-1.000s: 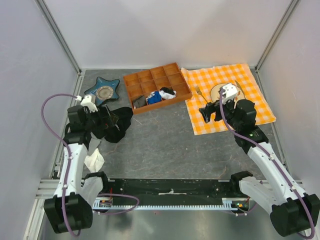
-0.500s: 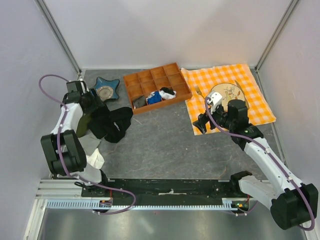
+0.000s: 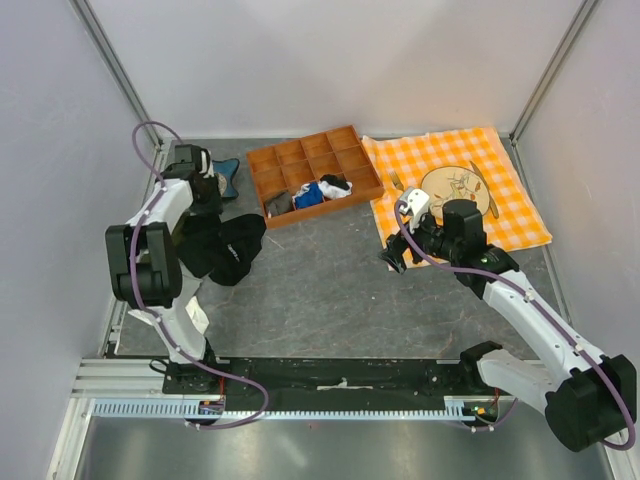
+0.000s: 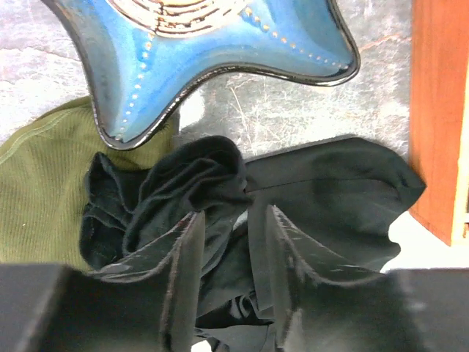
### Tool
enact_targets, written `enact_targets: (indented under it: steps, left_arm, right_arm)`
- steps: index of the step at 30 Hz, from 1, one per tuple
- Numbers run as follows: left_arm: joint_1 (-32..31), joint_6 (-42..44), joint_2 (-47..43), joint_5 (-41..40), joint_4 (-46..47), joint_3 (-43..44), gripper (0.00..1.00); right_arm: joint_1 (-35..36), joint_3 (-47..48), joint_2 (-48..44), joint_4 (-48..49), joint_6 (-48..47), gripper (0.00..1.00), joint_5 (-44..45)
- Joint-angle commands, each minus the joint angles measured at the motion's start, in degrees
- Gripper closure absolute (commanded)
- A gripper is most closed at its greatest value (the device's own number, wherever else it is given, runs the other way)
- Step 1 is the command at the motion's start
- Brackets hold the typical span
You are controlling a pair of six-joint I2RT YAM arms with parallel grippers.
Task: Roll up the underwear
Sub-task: Pick up the underwear from the corner of the board, then place the underwear at the center of the board.
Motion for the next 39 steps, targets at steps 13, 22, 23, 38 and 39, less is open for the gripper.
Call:
enact_targets:
  steps: [13, 22, 23, 38, 39]
  left_arm:
    - [-4.03, 1.55, -21.70, -1.31, -4.15, 2.00, 0.98]
    - [-10.70, -1.70, -38.96, 4.58, -7.75, 7.78, 0.98]
    - [-13.06, -2.49, -39.93, 4.84, -8.37, 9.02, 0.98]
    - [-45.59, -17.34, -34.06, 15.55, -4.17, 14.67, 0.98]
    - [-45.95, -17.96, -33.44, 16.44, -2.94, 13.62, 0.98]
  right_arm:
    - [0.12, 2.64, -0.14, 0.48, -1.16, 0.02, -1.03]
    - [0.12, 2.55, -0.58, 0.22, -1.77, 0.02, -1.91]
    - [0.12, 2.55, -0.67, 0.22, -1.78, 0.02, -1.91]
    - [-4.44, 3.34, -1.81, -1.36, -3.18, 0.02, -6.65]
    - [-4.62, 3.25, -1.81, -1.45, -3.44, 0.02, -6.65]
